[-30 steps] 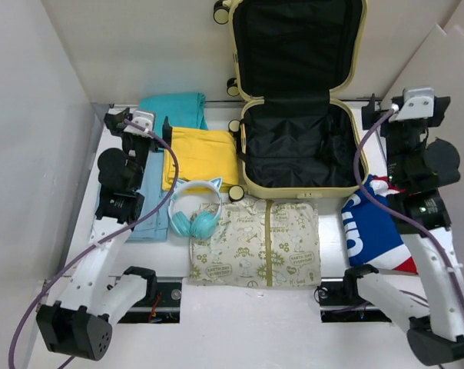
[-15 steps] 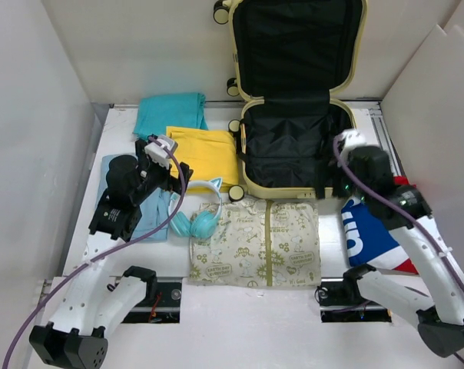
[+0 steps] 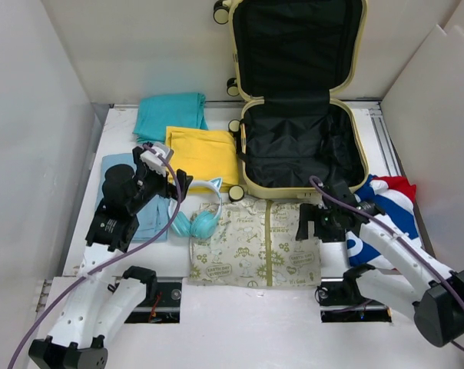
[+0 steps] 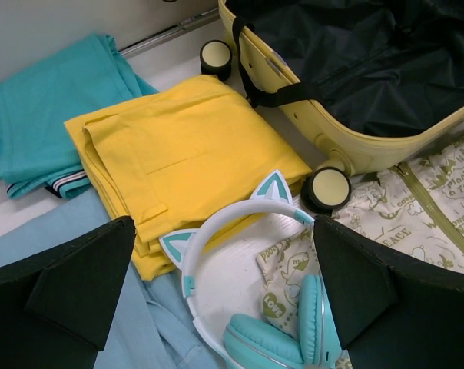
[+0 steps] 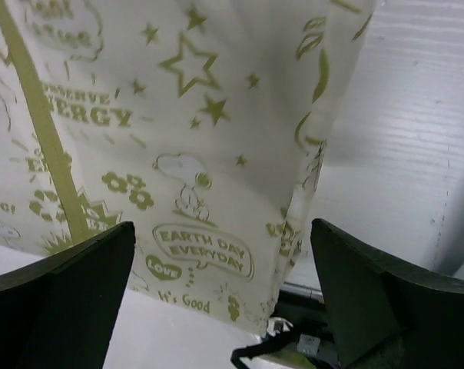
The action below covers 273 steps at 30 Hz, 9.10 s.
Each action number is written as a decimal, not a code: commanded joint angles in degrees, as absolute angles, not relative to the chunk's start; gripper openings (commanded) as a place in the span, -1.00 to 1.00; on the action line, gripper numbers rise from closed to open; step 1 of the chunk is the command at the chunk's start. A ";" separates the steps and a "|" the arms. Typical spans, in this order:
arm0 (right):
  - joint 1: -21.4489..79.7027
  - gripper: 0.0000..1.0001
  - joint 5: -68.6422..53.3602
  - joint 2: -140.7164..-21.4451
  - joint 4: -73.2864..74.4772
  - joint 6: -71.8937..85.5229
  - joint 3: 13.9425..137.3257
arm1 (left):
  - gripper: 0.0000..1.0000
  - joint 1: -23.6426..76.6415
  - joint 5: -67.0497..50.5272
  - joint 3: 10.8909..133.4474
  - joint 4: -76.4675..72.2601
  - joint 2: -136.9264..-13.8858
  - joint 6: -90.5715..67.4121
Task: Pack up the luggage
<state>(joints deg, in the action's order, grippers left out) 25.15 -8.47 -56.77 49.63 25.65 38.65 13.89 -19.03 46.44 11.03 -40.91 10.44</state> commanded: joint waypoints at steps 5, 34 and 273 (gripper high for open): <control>15.73 1.00 -13.80 -62.39 37.37 21.36 32.79 | 1.00 14.06 -21.01 45.79 9.93 -38.85 8.26; 18.45 -1.00 -20.13 -48.44 35.14 24.16 27.50 | 1.00 14.06 -18.81 43.59 6.15 -36.21 9.84; -11.31 0.91 19.23 -56.16 54.42 49.34 47.89 | 1.00 13.89 -13.19 40.61 -5.89 -45.88 18.54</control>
